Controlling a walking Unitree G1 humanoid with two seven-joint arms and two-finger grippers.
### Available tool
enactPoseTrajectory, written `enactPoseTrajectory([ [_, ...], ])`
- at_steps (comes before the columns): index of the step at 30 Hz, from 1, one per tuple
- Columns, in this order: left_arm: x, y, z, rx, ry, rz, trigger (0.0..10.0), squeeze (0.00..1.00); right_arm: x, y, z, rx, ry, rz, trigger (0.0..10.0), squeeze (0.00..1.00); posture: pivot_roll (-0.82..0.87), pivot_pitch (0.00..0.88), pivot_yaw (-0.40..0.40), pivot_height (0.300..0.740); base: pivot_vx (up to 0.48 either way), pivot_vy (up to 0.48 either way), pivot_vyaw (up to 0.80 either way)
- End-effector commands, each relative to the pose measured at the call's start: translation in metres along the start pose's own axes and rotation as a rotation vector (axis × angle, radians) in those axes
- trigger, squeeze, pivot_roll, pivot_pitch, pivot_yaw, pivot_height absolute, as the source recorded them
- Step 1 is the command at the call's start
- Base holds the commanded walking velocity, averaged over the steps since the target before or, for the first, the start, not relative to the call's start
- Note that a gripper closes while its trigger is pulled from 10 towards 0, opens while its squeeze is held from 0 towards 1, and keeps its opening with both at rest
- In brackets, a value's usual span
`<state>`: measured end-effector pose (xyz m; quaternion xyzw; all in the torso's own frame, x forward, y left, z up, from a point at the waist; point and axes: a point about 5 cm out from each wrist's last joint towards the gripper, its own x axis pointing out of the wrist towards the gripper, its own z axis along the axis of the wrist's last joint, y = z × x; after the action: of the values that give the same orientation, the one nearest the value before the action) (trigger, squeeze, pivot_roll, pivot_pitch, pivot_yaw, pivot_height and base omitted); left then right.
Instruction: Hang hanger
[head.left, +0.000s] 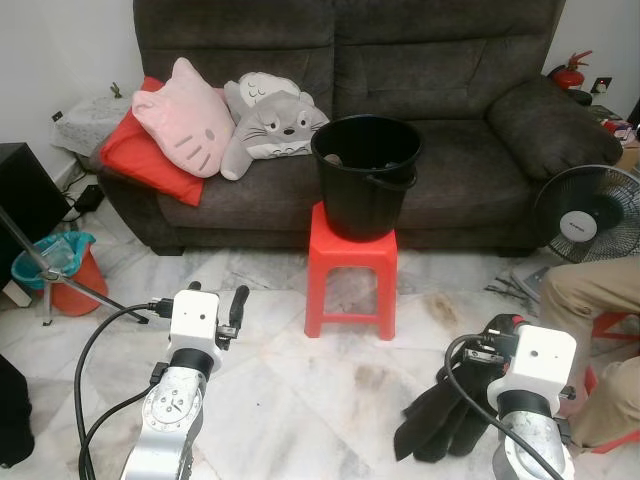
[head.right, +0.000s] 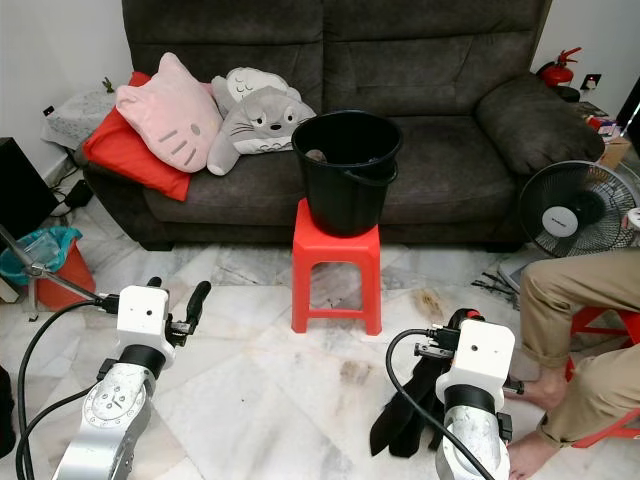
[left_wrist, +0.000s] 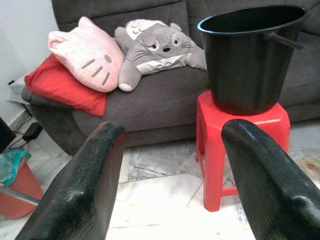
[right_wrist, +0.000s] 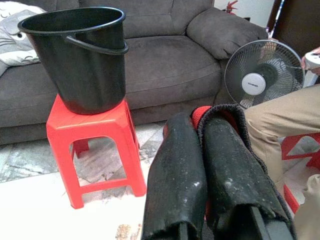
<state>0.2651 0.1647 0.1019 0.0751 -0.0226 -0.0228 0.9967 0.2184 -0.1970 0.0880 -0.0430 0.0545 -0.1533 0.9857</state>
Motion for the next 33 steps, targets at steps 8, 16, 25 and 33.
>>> enactPoseTrajectory([
  [8,0.007,0.002,0.002,0.005,-0.019,-0.012,10.0,0.00,0.004,0.006,0.007,-0.002,-0.058,0.021,10.0,0.00,-0.06,0.000,0.088,0.740,0.000,0.000,0.07],
  [16,0.016,-0.002,0.001,0.004,-0.028,-0.014,10.0,0.00,0.012,0.004,0.013,-0.007,-0.089,0.024,10.0,0.00,-0.10,0.000,0.091,0.740,0.000,0.000,0.79],
  [25,0.028,-0.005,0.002,-0.001,-0.032,-0.012,10.0,0.00,0.016,0.001,0.026,-0.004,-0.136,0.016,10.0,0.00,-0.14,0.000,0.085,0.740,0.000,0.000,0.80],
  [33,0.026,-0.002,-0.002,-0.007,-0.032,0.027,10.0,0.00,0.016,0.004,0.029,-0.001,-0.133,0.037,10.0,0.00,-0.12,0.000,0.050,0.740,0.000,0.000,0.80],
])
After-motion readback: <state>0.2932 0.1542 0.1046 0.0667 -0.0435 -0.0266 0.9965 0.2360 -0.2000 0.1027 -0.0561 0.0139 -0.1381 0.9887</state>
